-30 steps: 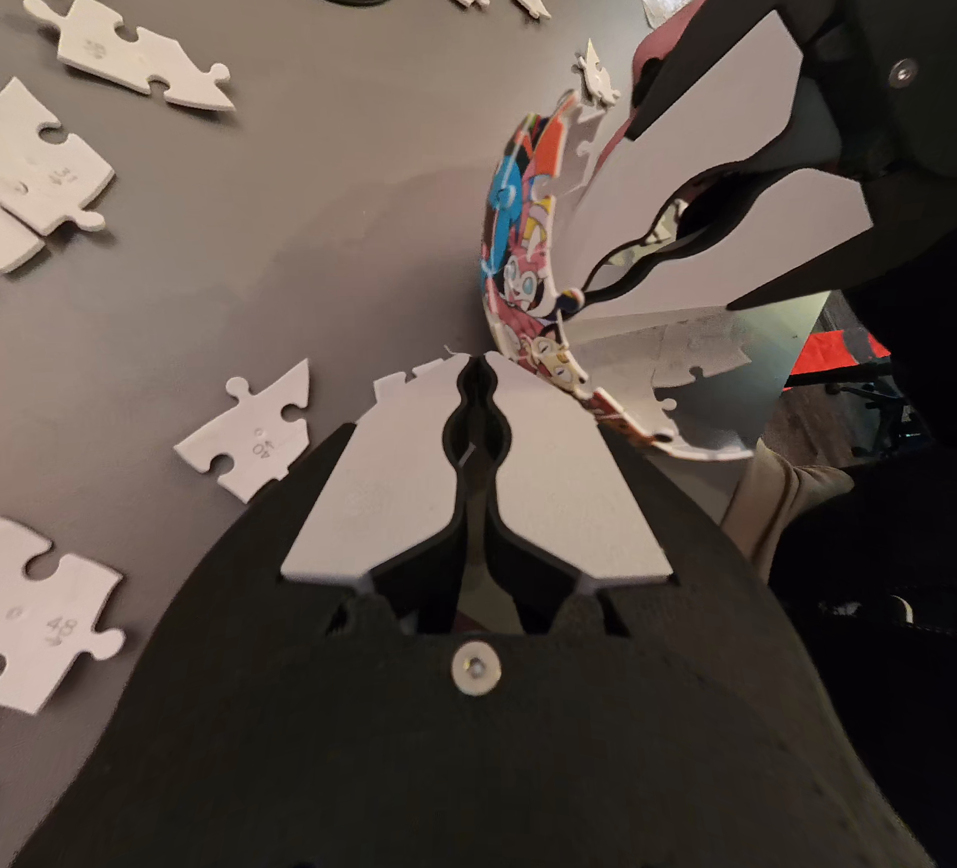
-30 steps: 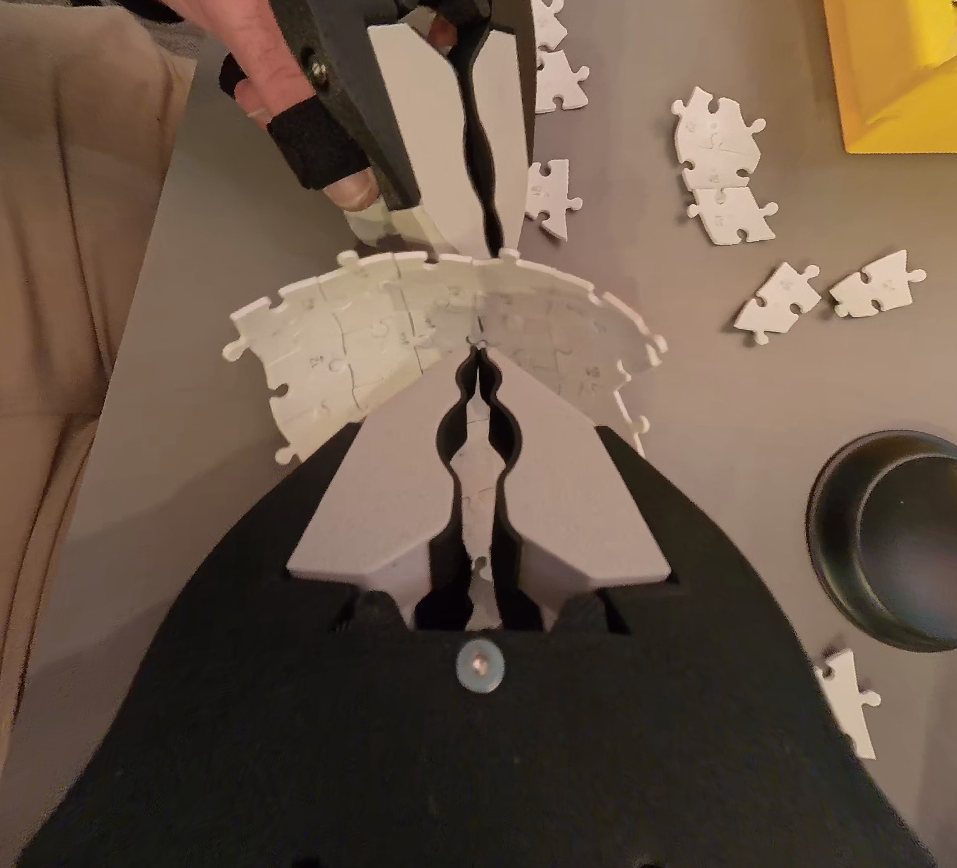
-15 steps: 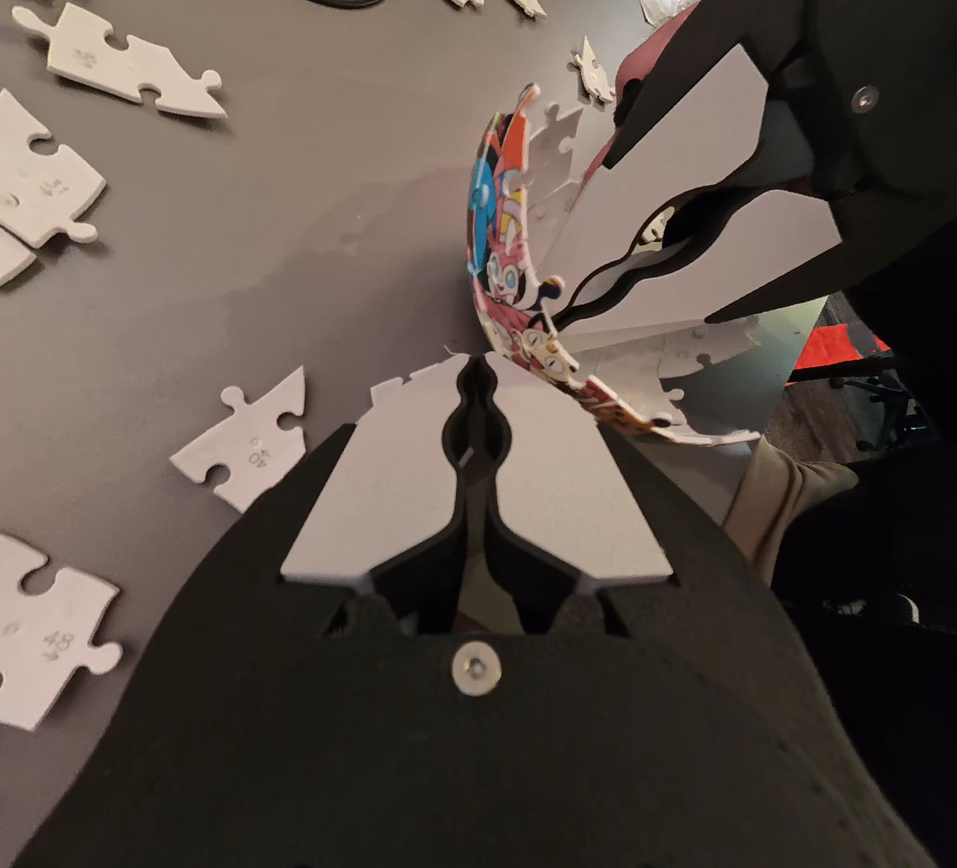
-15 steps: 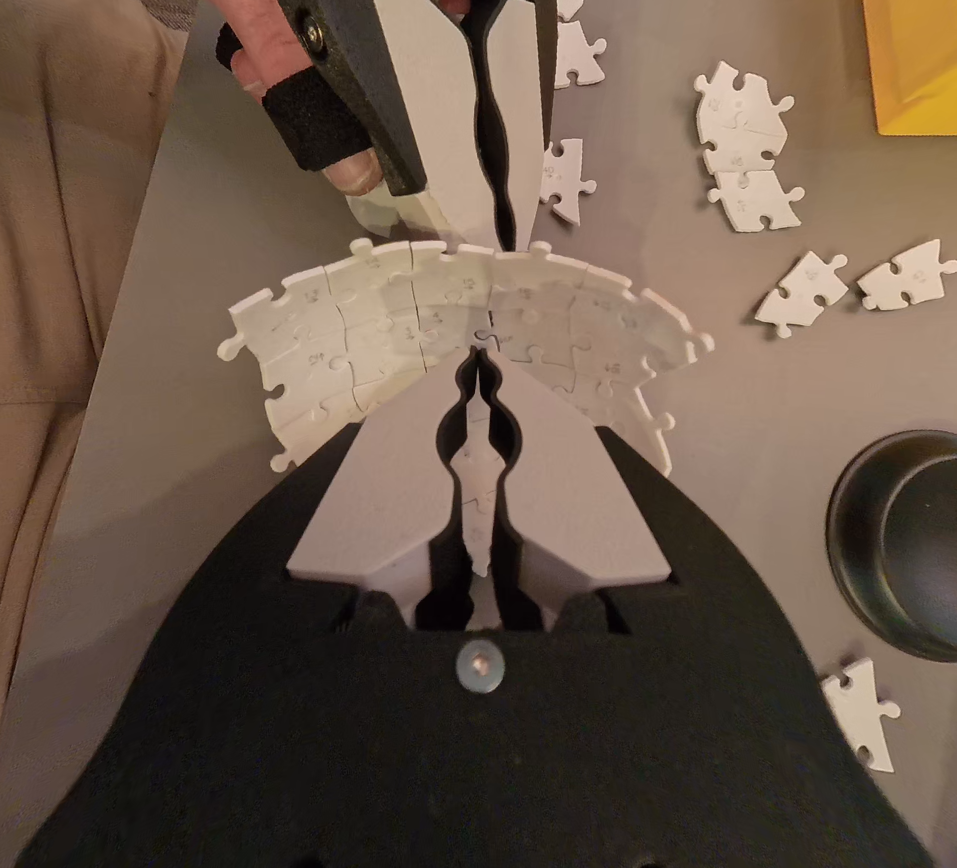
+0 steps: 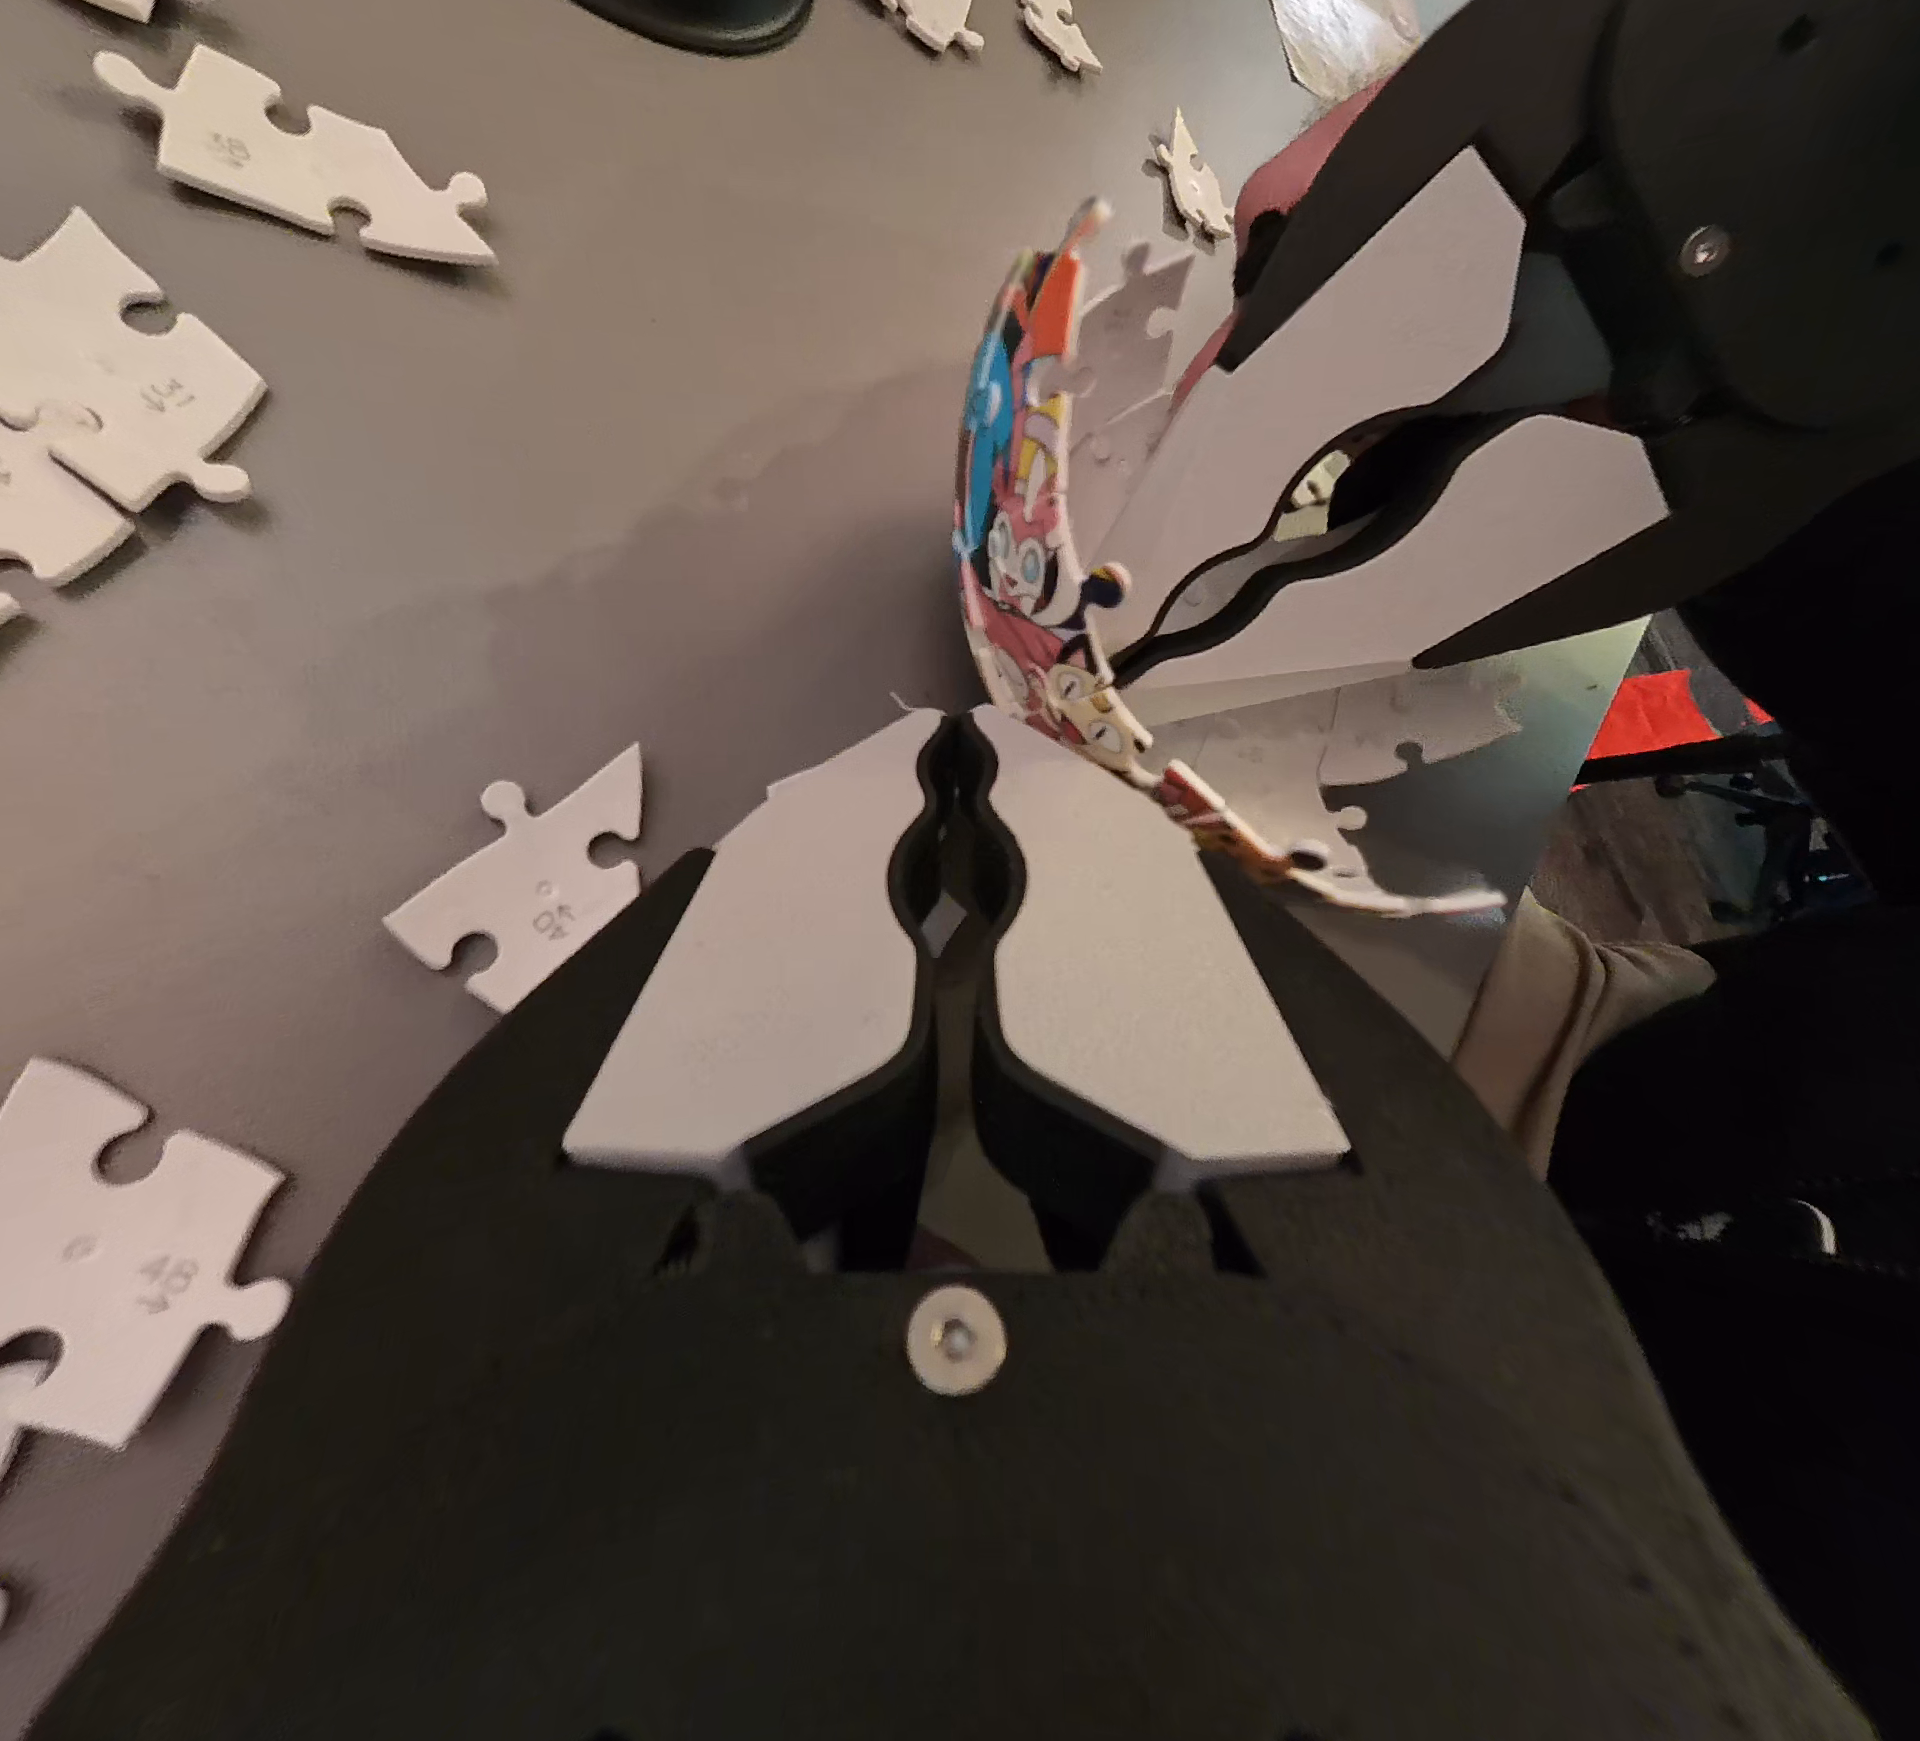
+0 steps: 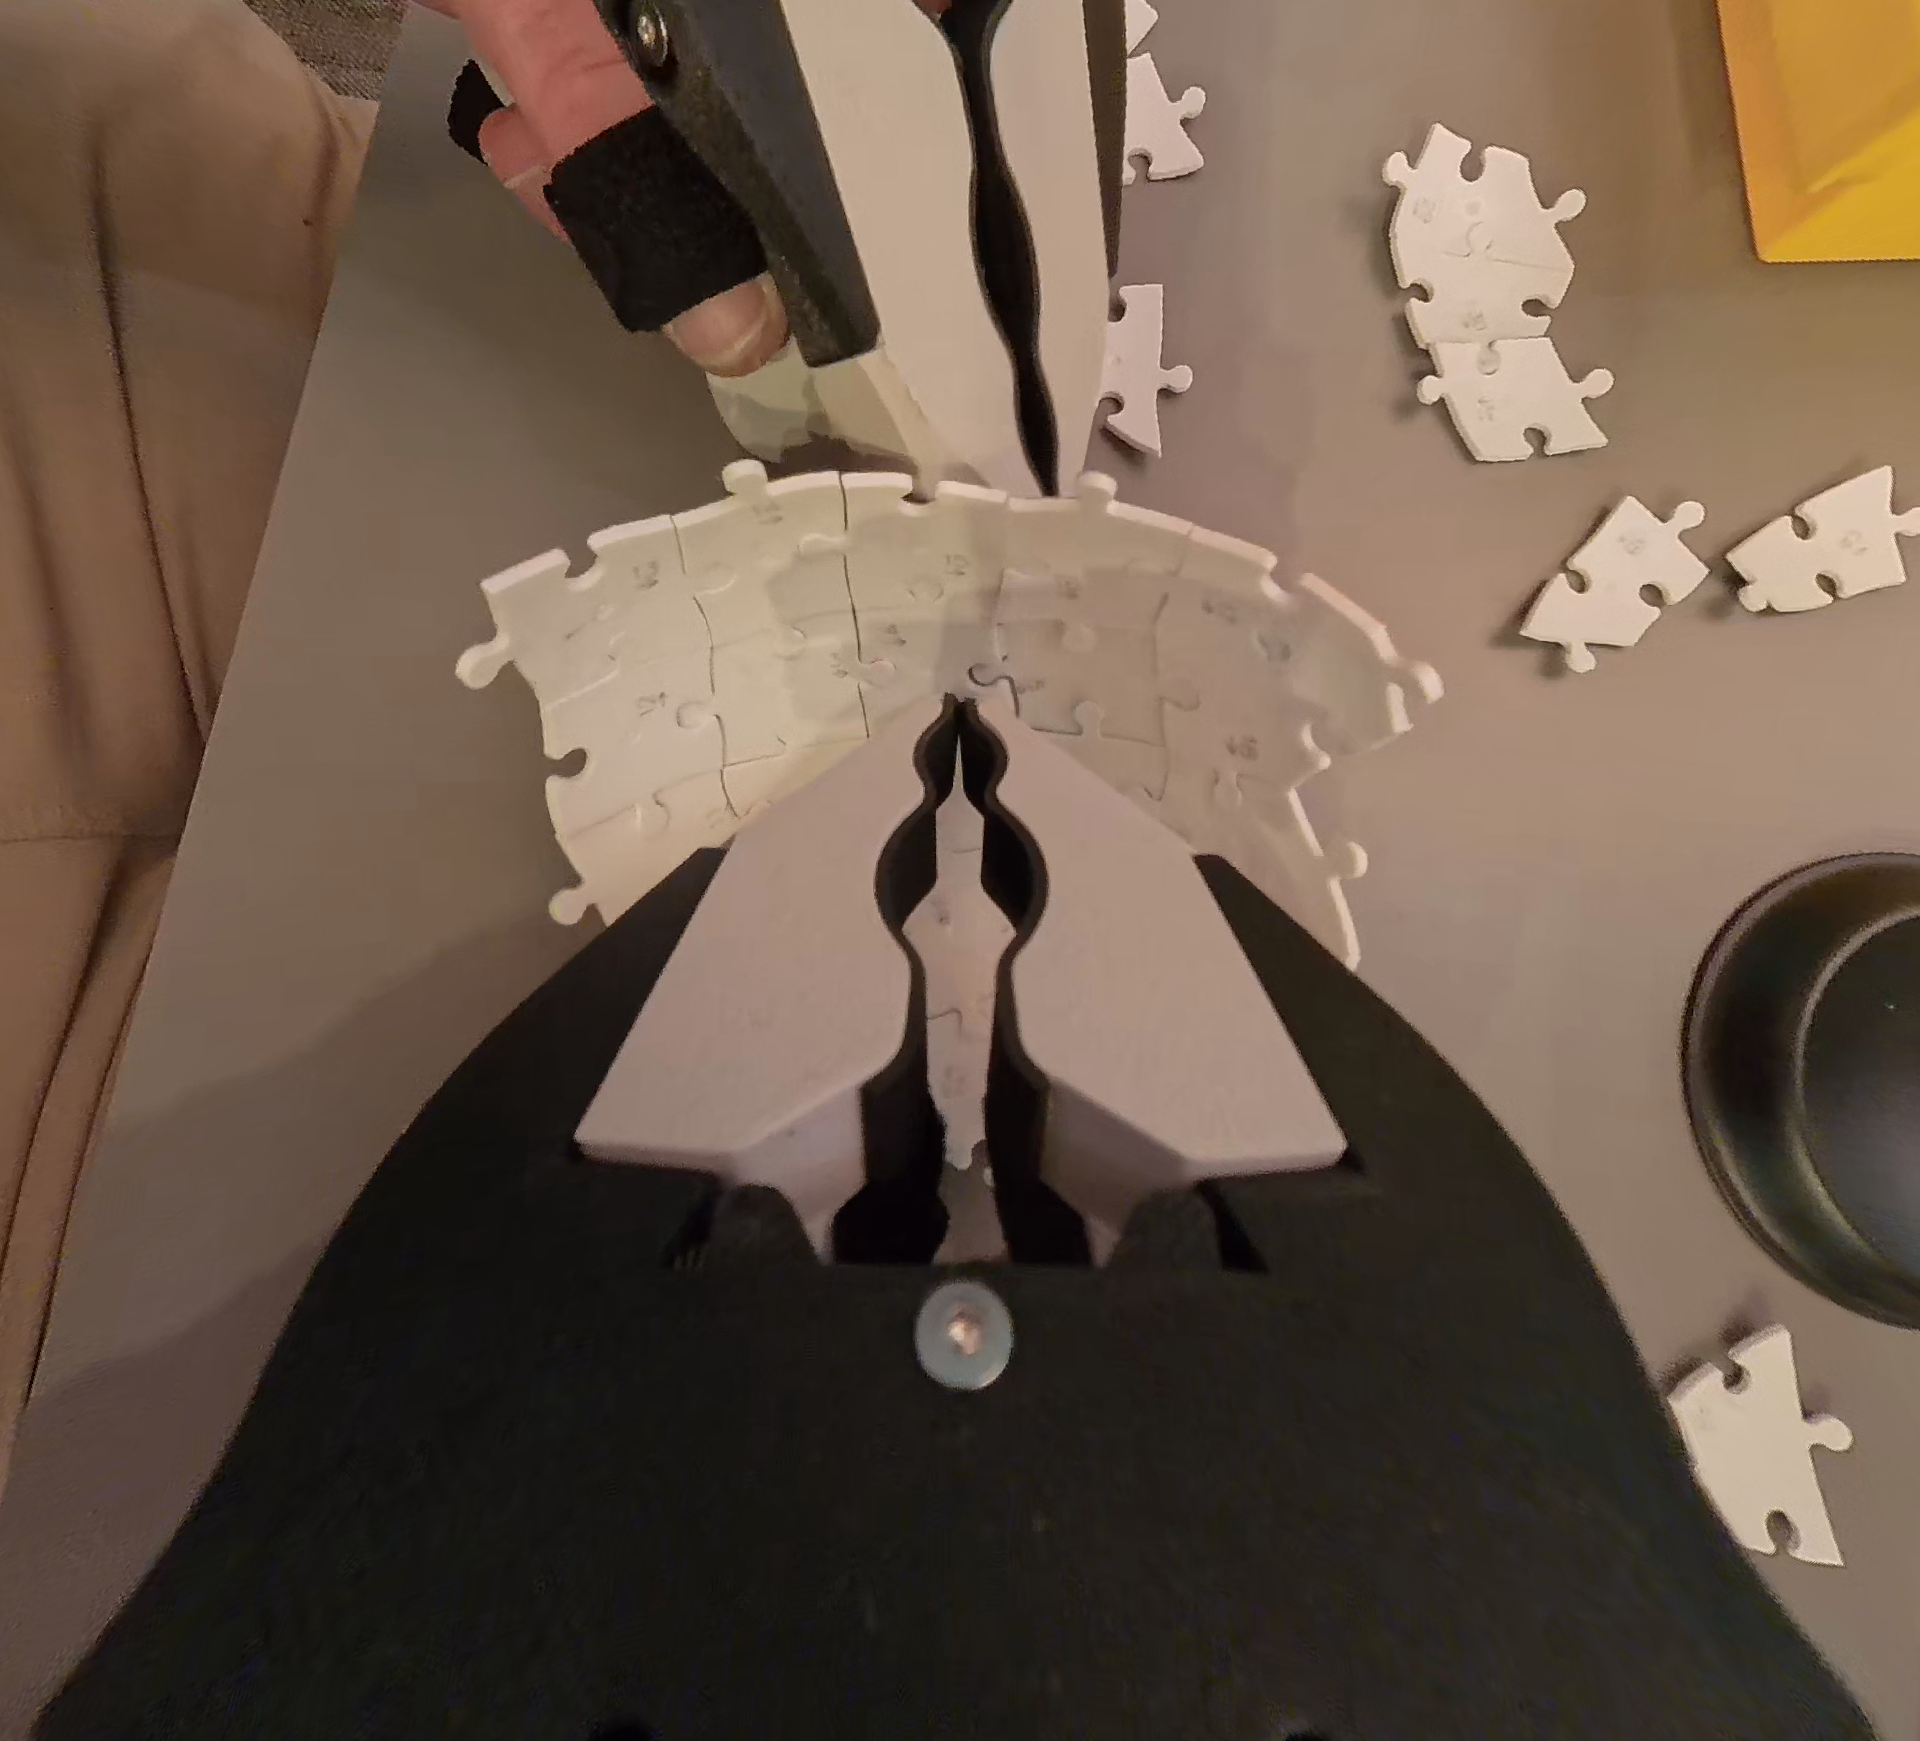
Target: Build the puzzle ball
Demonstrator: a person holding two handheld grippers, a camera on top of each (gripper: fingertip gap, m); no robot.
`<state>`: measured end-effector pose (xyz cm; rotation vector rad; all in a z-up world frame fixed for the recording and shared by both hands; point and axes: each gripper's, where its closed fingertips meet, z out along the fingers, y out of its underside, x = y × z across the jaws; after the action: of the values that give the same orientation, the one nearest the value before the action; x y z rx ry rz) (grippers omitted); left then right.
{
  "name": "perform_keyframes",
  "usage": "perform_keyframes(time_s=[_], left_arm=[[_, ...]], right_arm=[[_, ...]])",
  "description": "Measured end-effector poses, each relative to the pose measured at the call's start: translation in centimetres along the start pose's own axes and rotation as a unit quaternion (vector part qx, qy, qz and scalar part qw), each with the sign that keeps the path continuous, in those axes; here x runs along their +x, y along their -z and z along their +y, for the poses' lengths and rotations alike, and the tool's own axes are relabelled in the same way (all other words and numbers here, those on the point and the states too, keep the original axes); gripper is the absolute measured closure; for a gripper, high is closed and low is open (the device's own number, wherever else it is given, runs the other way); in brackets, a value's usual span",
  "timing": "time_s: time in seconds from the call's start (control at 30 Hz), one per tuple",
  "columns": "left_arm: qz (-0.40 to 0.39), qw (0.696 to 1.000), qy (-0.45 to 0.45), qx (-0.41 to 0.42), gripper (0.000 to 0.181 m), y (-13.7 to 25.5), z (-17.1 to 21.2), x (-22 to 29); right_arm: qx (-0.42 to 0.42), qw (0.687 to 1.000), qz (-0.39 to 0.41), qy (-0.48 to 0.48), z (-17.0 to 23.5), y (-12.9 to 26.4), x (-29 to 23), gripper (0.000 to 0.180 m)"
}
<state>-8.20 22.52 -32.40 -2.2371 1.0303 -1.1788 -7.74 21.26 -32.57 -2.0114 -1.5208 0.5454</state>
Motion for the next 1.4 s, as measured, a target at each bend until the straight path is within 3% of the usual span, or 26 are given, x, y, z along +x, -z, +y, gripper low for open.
perform_keyframes(time_s=[0.23,0.57,0.7,1.03,1.27,1.4], left_arm=[[0.011,1.000,0.023,0.018,0.181,0.5,-0.6,-0.5],[0.032,0.998,0.040,0.038,0.181,0.8,-1.0,-0.2],[0.034,0.998,0.041,0.044,0.181,0.8,-1.5,-0.2],[0.035,0.998,0.027,0.040,0.179,0.3,-2.1,0.0],[0.033,0.999,0.020,0.032,0.180,-0.4,-2.5,-0.1],[0.026,0.998,0.033,0.046,0.170,0.2,-3.0,-0.2]], right_arm=[[0.005,1.000,0.007,-0.007,-0.1,0.5,0.5,0.167],[0.042,0.995,0.072,-0.053,0.0,5.2,5.4,0.132],[0.040,0.994,0.049,-0.089,1.3,4.9,6.5,0.128],[0.029,0.986,-0.117,-0.116,1.0,1.9,4.6,0.154],[0.034,0.983,-0.141,-0.110,1.4,1.5,3.9,0.168],[0.048,0.980,-0.144,-0.127,1.4,1.7,3.9,0.172]])
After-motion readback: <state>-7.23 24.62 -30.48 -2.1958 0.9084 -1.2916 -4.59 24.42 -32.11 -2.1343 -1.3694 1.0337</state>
